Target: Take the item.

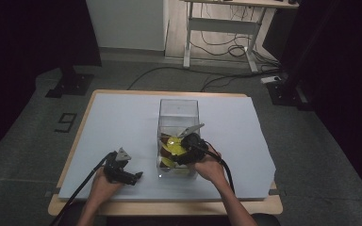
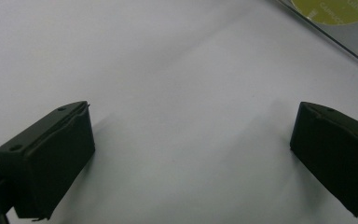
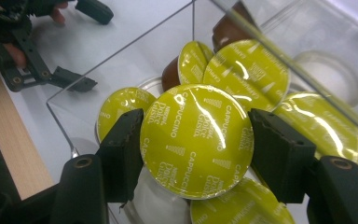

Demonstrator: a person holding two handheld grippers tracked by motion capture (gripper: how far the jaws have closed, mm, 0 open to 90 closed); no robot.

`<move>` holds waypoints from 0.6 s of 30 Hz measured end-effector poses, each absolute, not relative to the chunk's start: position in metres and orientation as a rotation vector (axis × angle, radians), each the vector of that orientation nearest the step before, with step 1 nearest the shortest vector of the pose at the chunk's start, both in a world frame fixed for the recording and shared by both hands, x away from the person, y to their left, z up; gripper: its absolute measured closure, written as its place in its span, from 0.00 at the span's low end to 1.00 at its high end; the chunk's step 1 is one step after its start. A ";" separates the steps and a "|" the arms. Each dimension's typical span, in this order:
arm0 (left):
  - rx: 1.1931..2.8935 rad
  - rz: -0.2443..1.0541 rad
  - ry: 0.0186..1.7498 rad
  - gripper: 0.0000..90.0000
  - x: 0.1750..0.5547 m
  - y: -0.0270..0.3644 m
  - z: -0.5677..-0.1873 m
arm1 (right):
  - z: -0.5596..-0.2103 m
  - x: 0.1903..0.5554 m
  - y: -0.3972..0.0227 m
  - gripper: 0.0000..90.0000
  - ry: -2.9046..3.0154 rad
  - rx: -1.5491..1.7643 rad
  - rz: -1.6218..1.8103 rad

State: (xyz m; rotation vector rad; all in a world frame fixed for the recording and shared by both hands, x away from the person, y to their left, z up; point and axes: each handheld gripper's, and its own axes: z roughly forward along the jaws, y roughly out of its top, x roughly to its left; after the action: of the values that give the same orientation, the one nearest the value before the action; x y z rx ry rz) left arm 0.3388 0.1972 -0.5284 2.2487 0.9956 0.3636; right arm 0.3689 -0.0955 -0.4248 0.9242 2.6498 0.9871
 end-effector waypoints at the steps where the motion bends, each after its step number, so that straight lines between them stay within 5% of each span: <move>1: 2.249 0.364 0.996 0.00 0.339 0.197 -0.528 | -0.423 0.369 -0.096 0.42 2.644 0.928 0.992; 18: 2.249 0.364 0.996 0.00 0.339 0.197 -0.528 | -0.406 0.366 -0.112 0.42 2.576 0.945 1.031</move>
State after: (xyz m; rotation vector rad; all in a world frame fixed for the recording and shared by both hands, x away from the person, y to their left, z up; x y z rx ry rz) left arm 0.3388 0.1972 -0.5283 2.2494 0.9958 0.3638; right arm 0.3659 -0.1120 -0.4064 0.9450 2.5756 1.0312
